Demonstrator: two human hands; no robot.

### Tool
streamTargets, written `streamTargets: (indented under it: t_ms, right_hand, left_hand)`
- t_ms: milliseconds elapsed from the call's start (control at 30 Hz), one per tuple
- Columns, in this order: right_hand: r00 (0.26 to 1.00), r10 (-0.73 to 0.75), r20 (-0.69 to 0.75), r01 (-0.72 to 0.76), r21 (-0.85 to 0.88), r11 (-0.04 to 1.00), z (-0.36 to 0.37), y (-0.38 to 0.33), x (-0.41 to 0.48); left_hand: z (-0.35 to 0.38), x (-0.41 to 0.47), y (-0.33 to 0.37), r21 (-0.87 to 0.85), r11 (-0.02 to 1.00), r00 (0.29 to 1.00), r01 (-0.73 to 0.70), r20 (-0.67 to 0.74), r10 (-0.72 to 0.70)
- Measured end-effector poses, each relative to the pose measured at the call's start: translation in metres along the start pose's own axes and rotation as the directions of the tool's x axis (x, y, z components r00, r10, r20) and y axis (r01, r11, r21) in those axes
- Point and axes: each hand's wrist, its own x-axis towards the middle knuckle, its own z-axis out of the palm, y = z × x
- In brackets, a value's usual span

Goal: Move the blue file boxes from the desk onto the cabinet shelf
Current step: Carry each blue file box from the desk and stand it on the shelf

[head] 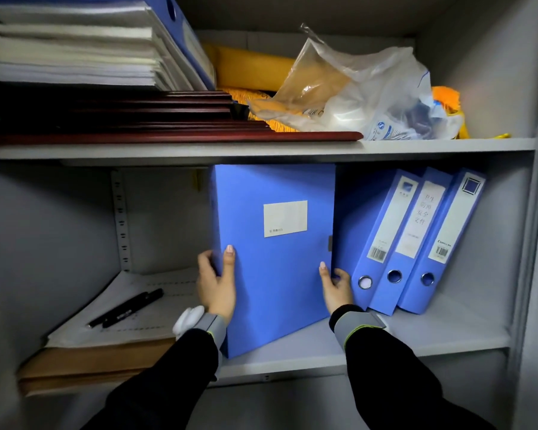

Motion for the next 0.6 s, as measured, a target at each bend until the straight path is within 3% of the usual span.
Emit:
streamTargets:
  t_ms: [200,433,600]
  right_hand:
    - [0.978,-0.112,0.177,0.144,-0.178,0.973,0.003,-0.005,-0.016]
    - [0.935,-0.196,0.294,0.212,-0.024,0.977,0.018,-0.043,-0.032]
    - [0.917,-0.277,0.285,0.253,0.119,0.960,0.016,-0.071,-0.047]
  left_hand:
    - [0.007,-0.016,-0.001,0.025,0.998,0.965,0.054,0.254,-0.059]
    - [0.022,-0.026,0.004,0.052,0.995,0.924,0.085,0.369,-0.098]
    - [0.039,-0.034,0.003,-0.010,0.997,0.871,0.074,0.488,-0.060]
